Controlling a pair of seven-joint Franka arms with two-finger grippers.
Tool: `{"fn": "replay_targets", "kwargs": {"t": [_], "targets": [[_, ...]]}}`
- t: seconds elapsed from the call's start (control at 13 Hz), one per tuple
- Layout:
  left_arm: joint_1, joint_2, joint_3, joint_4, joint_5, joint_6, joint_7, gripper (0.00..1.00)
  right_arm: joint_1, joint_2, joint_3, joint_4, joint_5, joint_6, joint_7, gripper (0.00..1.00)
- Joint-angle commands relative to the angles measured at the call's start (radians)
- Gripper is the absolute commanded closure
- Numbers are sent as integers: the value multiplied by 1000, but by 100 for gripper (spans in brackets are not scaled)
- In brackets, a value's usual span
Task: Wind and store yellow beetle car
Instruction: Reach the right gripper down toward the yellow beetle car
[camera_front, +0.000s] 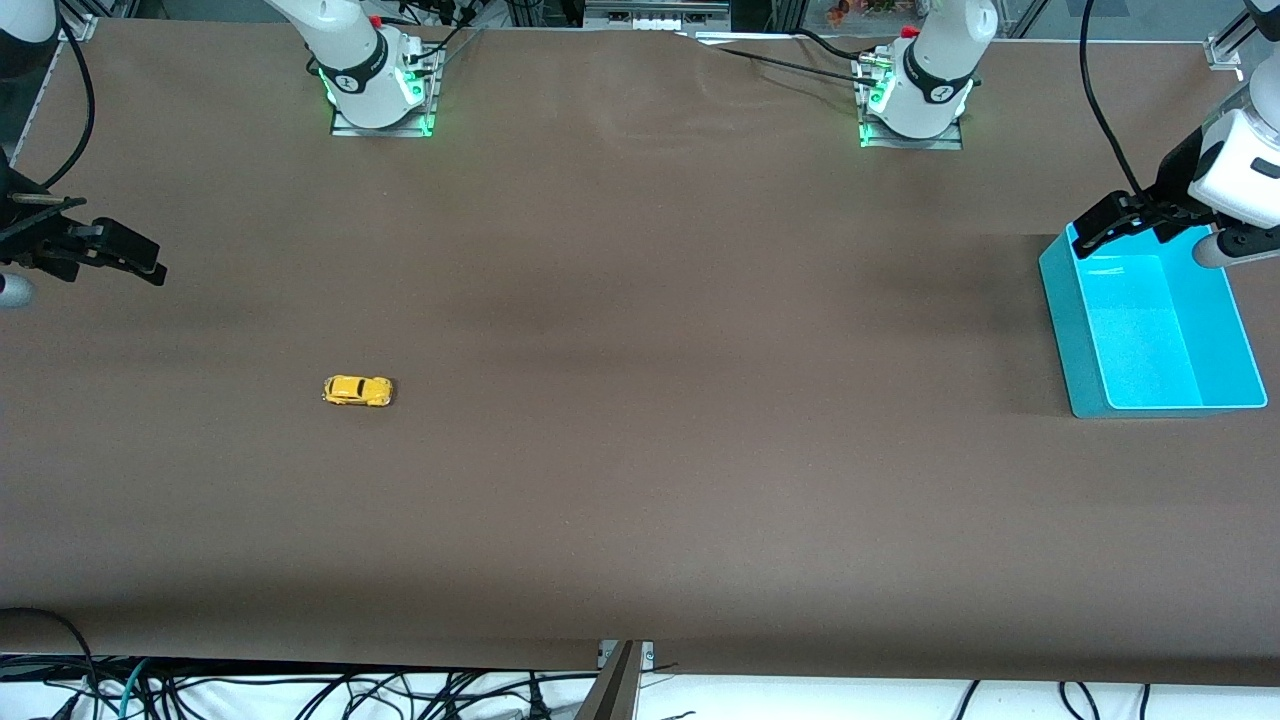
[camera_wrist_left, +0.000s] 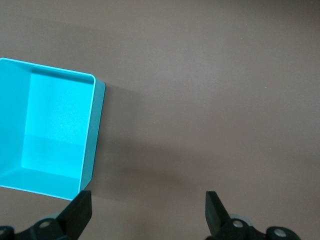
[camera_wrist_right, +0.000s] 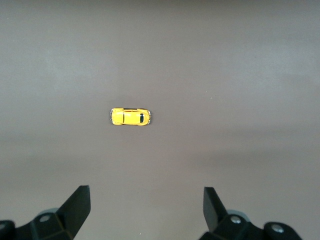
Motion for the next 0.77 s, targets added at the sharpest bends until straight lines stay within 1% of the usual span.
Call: {"fn": "replay_targets", "kwargs": {"t": [0.0,0.08,0.15,0.23,0.31,0.69], "targets": [[14,23,-3,37,-34,-18,29,0,-8,-12,10,-7,-12,-7,9,0],[12,31,-3,40,-34,-17,27,0,-9,-12,10,-7,-12,-7,8,0],[12,77,-3,84,-34,-17,29,0,-9,-12,8,-7,-11,-7,8,0],[14,136,0,153,-33,-20,27,0,-9,-10,10,-7,-11,-7,8,0],[23,167,2,196,-33,-27,24,0,-9,-10,8,-7,-11,-7,8,0],[45,161,-7,210,-33,-80,6,0,-8,-9,10,-7,-12,-7,9,0]]}}
